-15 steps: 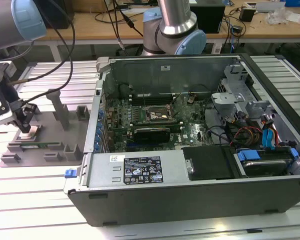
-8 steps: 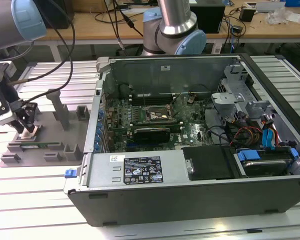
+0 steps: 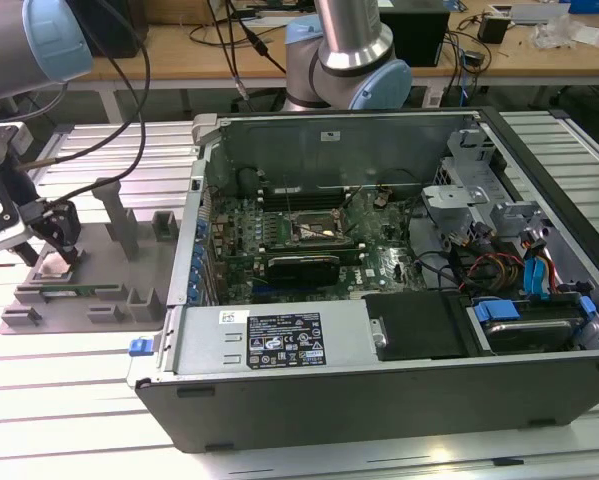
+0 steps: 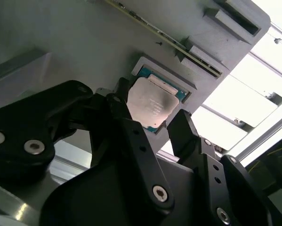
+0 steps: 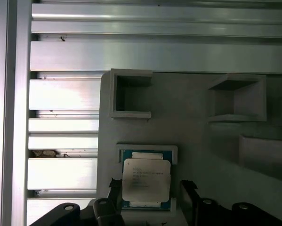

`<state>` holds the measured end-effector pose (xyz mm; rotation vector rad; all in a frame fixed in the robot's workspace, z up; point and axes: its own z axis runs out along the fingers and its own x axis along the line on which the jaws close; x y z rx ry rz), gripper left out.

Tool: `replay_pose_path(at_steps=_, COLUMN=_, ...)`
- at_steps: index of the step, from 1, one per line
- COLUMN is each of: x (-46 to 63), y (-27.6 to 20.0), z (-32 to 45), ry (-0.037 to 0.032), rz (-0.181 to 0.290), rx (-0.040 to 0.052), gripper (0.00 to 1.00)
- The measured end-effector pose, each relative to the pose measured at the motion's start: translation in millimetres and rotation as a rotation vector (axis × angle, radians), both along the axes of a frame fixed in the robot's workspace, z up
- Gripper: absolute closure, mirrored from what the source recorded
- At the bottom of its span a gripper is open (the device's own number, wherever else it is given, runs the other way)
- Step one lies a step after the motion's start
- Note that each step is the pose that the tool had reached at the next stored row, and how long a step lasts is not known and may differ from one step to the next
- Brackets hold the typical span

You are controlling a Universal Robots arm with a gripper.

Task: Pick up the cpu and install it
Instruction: 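Pick up the cpu and move it towards the insertion slot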

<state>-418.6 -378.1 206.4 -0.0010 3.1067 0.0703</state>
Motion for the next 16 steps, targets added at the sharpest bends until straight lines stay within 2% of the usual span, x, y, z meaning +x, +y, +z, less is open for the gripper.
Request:
replay_pose_path(at_steps=8, x=0.0, y=0.2, z=-7.5, ry=0.0, rz=0.0, rx=0.0, gripper=0.4)
replay_pose_path(at_steps=16, x=-1.6, y=3.8, z=-12.1, ry=0.0002, rz=0.0, rx=0.0001, gripper=0.4)
